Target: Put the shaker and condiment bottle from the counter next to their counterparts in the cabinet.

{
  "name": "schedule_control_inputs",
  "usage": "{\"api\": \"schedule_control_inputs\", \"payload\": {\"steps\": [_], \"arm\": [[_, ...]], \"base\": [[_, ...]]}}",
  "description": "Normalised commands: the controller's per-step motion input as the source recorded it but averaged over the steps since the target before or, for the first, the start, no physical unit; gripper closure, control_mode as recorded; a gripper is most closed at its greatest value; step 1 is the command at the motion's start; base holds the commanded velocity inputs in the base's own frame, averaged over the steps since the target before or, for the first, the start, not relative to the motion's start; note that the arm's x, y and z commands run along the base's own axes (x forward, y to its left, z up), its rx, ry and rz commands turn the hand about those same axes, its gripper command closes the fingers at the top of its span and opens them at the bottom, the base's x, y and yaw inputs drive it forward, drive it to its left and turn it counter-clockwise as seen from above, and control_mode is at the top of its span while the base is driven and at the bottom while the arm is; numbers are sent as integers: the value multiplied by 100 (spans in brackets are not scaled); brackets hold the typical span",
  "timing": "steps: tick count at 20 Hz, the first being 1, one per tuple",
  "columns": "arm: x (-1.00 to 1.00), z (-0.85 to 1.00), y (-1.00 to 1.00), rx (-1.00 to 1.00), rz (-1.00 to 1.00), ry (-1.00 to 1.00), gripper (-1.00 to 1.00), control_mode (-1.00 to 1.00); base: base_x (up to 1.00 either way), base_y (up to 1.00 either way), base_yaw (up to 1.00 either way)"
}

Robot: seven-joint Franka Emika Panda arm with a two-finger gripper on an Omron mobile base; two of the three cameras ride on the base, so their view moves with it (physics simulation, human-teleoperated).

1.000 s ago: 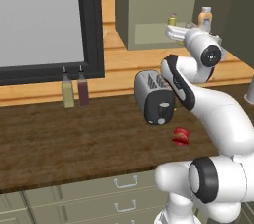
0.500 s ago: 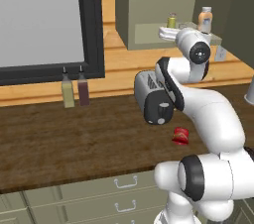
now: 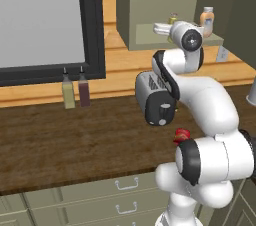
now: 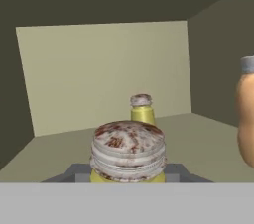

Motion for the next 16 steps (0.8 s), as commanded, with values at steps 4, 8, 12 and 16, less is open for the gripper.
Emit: {"api": "schedule_control_inputs", "payload": {"steps": [4,8,12,16], "arm": [[31,-8,0,0,0,0,100,-100],[29,-14,0,0,0,-1,100,-100],[31,-12,0,0,0,-3,100,-100],[30,-7,-2,0,0,-5,100,-100]], "base": [[0,0,0],[0,0,0],[0,0,0],[0,0,0]]}}
